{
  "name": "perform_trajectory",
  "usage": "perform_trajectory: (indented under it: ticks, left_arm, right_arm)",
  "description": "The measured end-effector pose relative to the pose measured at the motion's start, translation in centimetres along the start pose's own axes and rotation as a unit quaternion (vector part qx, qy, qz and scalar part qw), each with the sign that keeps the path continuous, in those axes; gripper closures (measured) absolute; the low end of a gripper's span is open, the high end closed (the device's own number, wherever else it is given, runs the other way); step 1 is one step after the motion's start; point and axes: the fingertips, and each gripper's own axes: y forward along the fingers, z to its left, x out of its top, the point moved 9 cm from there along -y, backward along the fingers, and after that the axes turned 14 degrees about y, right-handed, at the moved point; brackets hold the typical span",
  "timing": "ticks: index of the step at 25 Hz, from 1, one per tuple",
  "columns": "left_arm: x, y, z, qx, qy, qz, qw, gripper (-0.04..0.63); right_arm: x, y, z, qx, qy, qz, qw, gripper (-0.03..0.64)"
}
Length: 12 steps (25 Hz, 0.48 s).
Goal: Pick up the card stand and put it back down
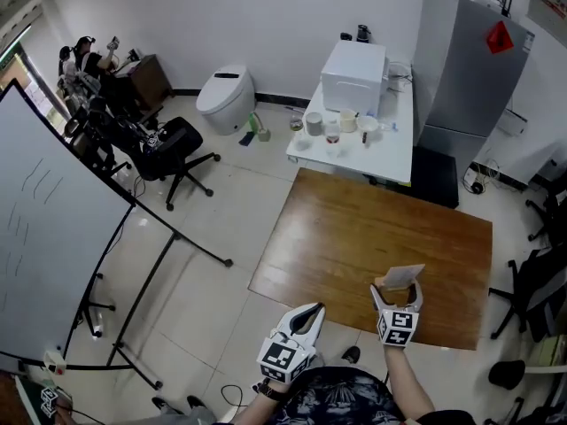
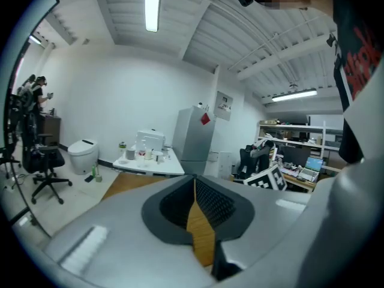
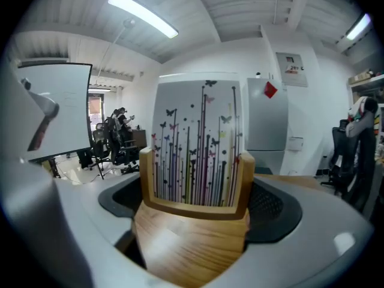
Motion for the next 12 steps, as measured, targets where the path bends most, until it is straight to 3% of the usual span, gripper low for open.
perform_trajectory:
  ticks: [6, 9, 12]
  left_arm:
    - [-2.4, -7.1, 3.0, 0.12, -0.031, 0.062, 0.9904, 0.594]
    - [-3.4, -11.1, 3.7, 0.196, -0.051, 0.083, 0.9757, 0.594]
    - [-4.5, -13.9, 2.8, 0.249, -0.068, 0.102, 0.9608, 0.594]
  right_arm:
    - [-3.7, 14.7, 6.7, 0.076, -0.048, 0.075, 0.993, 0.1]
    - [-5.9, 21.7, 10.1, 0.097, -0.08, 0.107, 0.986, 0.1]
    - [-9.8, 26.3, 11.7, 0.109, -0.113, 0.142, 0.977, 0.1]
